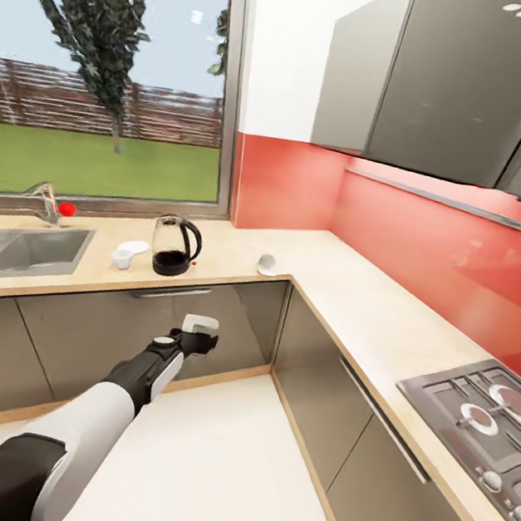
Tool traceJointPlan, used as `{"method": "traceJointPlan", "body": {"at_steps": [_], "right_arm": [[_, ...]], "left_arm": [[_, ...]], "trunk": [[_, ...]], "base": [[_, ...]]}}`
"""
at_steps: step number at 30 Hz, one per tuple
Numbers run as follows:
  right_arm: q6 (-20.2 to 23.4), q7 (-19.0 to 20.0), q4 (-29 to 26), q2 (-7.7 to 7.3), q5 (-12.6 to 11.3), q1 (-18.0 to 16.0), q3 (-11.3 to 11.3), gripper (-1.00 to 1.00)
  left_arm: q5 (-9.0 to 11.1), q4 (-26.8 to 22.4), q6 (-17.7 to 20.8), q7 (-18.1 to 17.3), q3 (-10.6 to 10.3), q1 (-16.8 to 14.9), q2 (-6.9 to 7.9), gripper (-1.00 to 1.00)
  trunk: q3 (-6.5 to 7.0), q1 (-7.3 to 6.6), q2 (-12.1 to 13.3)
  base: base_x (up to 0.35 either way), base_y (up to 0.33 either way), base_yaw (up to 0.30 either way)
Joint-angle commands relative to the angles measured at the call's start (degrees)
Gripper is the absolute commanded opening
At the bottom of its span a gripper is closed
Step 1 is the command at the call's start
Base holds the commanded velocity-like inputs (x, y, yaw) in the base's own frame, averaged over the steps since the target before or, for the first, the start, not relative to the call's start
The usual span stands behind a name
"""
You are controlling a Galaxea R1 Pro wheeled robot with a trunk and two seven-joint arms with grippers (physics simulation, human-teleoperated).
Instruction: Set up a coffee station on the kitchen countertop: keep the coffee maker on the countertop, move the bottle of coffee from the kitchen shelf to the counter next to the coffee maker, place a paper coffee filter on top of the coffee maker, put the saucer next to the coffee maker with the coffee cup on the saucer, and place the electric kettle next to the coffee maker.
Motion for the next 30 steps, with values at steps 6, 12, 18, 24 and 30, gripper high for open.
{"method": "traceJointPlan", "body": {"at_steps": [6,12,18,24,30], "right_arm": [[-0.13,0.02,-0.02,0.03,0.01,-0.01,-0.01,1.00],[-0.13,0.02,-0.01,0.88,0.01,-0.01,-0.01,1.00],[-0.13,0.02,-0.01,1.68,0.01,-0.01,-0.01,1.00],[-0.13,0.02,0.01,1.97,0.01,-0.01,0.05,1.00],[-0.13,0.02,0.01,2.03,0.01,-0.01,0.06,1.00]], "left_arm": [[-0.06,-2.42,3.06,0.00,-1.03,-0.13,0.04,1.00],[-0.13,-3.02,3.64,0.01,-1.34,0.02,0.36,1.00],[-0.21,-3.09,3.72,0.08,-1.30,0.10,0.62,1.00],[-0.24,-3.17,3.68,0.17,-1.29,0.24,0.78,1.00],[-0.24,-3.19,3.69,0.18,-1.15,0.06,0.83,1.00]], "trunk": [[-0.11,0.07,-0.10],[-0.11,0.07,-0.10],[-0.11,0.07,-0.10],[-0.11,0.07,-0.10],[-0.11,0.07,-0.10]], "base": [[0.334,0.000,-0.289],[0.328,0.076,-0.285],[0.288,0.216,-0.102],[0.276,0.241,-0.012],[0.227,0.271,-0.001]]}}
